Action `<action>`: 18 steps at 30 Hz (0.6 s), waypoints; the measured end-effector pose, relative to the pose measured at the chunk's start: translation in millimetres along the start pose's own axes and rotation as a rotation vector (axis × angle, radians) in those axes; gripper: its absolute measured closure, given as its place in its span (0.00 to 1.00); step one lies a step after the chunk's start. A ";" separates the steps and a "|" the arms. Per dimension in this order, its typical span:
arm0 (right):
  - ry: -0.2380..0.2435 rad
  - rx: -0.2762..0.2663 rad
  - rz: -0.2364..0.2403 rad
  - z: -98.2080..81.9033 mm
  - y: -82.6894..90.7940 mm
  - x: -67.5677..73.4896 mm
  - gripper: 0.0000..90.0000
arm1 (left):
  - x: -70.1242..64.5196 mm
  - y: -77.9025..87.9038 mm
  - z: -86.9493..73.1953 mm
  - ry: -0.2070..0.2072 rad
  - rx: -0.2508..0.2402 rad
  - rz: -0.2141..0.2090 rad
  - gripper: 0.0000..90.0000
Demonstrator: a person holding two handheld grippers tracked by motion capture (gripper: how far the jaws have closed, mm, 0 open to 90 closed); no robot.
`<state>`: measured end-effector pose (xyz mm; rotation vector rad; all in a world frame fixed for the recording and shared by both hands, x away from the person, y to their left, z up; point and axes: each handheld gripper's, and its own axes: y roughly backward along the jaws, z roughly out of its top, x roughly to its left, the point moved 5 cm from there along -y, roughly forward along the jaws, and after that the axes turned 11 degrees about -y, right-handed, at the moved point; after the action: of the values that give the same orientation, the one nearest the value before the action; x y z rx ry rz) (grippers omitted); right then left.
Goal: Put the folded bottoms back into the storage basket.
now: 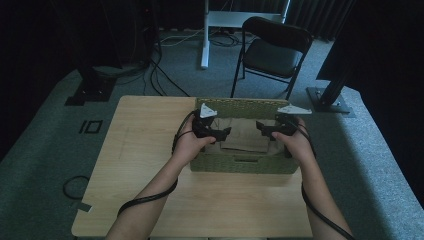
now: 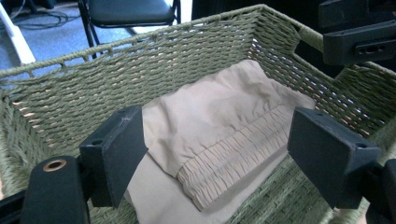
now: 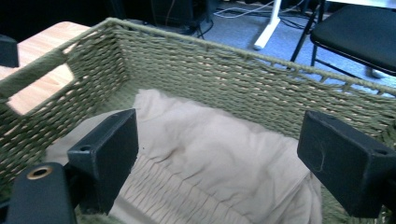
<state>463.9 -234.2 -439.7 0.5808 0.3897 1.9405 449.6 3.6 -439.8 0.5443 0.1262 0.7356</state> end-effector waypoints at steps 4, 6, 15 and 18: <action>0.003 -0.008 0.015 -1.9 5.6 5.0 0.14 | -2.8 5.3 0.2 -0.004 -0.009 -0.006 0.22; 0.010 -0.018 0.035 -3.5 12.1 11.1 0.14 | -5.5 8.4 0.4 -0.003 -0.016 -0.013 0.22; 0.038 -0.062 0.068 -6.3 30.4 26.2 0.14 | -18.0 23.1 0.9 -0.025 -0.059 -0.025 0.22; 0.046 -0.069 0.081 -9.2 36.5 30.1 0.14 | -20.4 26.6 0.1 -0.027 -0.064 -0.031 0.22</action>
<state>420.7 -222.4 -422.0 0.5149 0.3310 2.0396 418.5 6.2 -427.7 0.4900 0.0854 0.6996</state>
